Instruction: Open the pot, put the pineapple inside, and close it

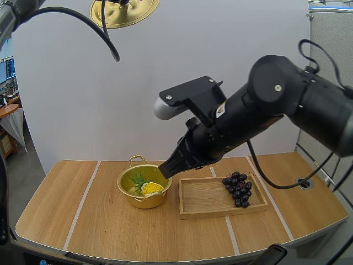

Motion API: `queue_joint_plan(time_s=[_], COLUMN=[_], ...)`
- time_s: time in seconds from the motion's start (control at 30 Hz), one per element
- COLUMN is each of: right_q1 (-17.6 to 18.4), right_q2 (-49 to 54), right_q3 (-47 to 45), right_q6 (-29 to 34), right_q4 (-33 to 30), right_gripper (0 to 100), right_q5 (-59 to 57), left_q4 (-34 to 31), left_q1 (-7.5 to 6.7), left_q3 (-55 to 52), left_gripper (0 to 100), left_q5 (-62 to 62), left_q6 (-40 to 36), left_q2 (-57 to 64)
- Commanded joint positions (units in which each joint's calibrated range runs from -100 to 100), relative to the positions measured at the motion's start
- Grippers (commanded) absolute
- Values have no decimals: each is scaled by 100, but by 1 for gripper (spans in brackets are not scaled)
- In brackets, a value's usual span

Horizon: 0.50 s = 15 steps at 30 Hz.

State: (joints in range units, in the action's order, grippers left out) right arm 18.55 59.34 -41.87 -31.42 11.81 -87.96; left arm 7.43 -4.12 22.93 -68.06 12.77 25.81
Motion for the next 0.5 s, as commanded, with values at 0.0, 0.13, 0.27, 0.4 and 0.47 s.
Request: queue_joint_plan(time_s=[0.0,0.13,0.27,0.4,0.47], right_q1=[1,1,-27,-178,-244], right_q2=[262,488,629,731,777], right_q3=[-13,-13,-13,-13,-13], right_q6=[11,11,14,132,132], right_q4=[-55,-148,-148,-125,-103], right_gripper=[0,0,0,0,0], right_q5=[-11,-11,-80,-178,-262], left_q4=[2,2,2,2,2], left_q1=[-23,-23,-23,-23,-23], left_q3=[57,57,57,57,57], left_gripper=[0,0,0,0,0], left_q5=[187,187,187,187,187], left_q6=[-36,-36,-36,-36,-36], left_q2=[37,37,37,37,37])
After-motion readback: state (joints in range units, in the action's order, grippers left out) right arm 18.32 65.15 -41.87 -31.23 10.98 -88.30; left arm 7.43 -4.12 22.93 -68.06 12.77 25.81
